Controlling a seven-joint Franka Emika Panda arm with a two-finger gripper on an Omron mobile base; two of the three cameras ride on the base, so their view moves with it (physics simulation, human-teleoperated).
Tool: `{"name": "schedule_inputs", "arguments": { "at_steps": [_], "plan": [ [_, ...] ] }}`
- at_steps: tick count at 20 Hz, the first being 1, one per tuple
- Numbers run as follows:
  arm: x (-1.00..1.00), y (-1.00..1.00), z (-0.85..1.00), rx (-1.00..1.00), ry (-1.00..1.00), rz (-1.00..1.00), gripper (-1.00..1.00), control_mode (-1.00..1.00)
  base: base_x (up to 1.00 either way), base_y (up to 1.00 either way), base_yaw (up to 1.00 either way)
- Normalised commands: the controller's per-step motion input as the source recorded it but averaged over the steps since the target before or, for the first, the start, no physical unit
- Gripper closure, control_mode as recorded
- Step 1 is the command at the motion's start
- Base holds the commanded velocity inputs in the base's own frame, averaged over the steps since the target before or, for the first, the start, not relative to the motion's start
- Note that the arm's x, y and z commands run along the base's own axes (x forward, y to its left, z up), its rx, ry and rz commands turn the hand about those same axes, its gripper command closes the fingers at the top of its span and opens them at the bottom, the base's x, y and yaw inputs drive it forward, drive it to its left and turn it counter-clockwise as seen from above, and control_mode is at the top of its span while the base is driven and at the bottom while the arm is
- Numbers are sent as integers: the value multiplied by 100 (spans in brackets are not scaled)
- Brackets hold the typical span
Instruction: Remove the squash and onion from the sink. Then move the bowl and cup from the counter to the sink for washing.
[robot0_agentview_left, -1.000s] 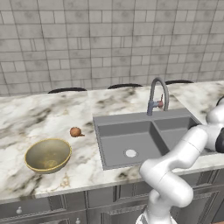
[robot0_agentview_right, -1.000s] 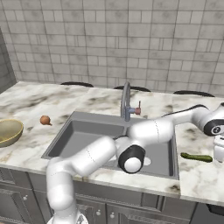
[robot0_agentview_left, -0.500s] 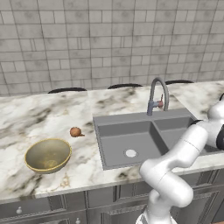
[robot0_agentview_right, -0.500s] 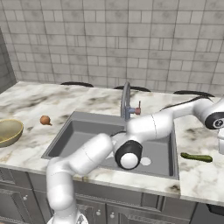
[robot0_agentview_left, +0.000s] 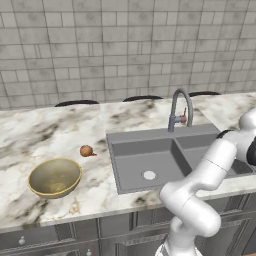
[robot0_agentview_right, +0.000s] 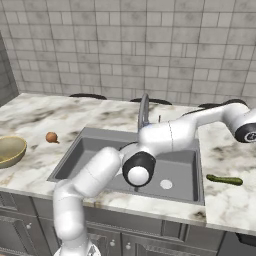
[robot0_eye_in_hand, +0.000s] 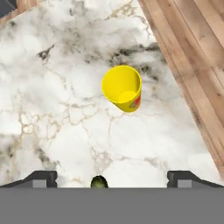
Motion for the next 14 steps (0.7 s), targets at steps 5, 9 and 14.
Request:
{"name": "schedule_inputs", "arguments": {
  "at_steps": [5,9,14],
  "plan": [
    [-17,36,0,-36,-12,16,-100,-100,0,0,0],
    [-5,24,-8,-39,-8,13,-100,-100,0,0,0],
    [0,17,-16,-32,-1,12,-100,-100,0,0,0]
  ]
}}
